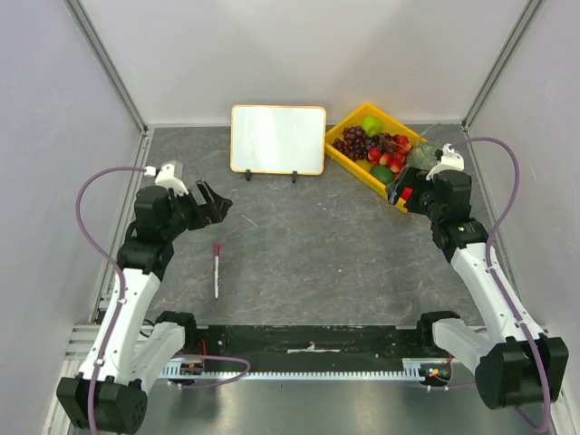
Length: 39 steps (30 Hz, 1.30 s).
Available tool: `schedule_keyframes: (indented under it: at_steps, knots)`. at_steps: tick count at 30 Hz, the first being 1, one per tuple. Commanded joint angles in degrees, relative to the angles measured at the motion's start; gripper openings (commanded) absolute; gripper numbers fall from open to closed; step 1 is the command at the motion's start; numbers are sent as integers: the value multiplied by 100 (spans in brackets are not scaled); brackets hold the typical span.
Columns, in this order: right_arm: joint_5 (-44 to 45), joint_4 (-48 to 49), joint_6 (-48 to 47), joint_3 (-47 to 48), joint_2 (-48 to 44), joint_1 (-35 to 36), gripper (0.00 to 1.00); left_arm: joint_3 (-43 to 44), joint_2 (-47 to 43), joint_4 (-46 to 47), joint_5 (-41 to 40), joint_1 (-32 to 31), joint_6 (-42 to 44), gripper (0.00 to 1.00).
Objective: Write a sentence on the whiteboard
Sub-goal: Pick up the whiteboard marker without the cap from the center of the board.
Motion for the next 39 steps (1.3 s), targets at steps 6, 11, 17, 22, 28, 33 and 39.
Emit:
schedule_keyframes:
  at_steps: [6, 11, 17, 22, 28, 33, 39]
  knots:
    - [-845, -51, -371, -69, -26, -5, 98, -148, -110, -846, 65, 12, -905, 100]
    - [-1083, 71, -424, -78, 185, 188, 98, -219, 381, -1593, -232, 20, -1064, 98]
    - [-873, 54, -511, 45, 659, 960, 98, -289, 1173, -2043, -426, -128, -967, 93]
    - [-740, 106, -433, -16, 976, 1383, 98, -166, 1787, -2130, -986, -813, -1239, 85]
    - [-776, 107, -432, -43, 1161, 1542, 98, -192, 2579, -2175, -1550, -1052, -1318, 84]
    - [-775, 115, -450, -113, 1240, 1551, 98, -96, 2659, -2175, -2034, -1052, -1284, 82]
    - [-802, 133, -494, -131, 1433, 1551, 98, -16, 3361, -2026, -2026, -1043, -1108, 76]
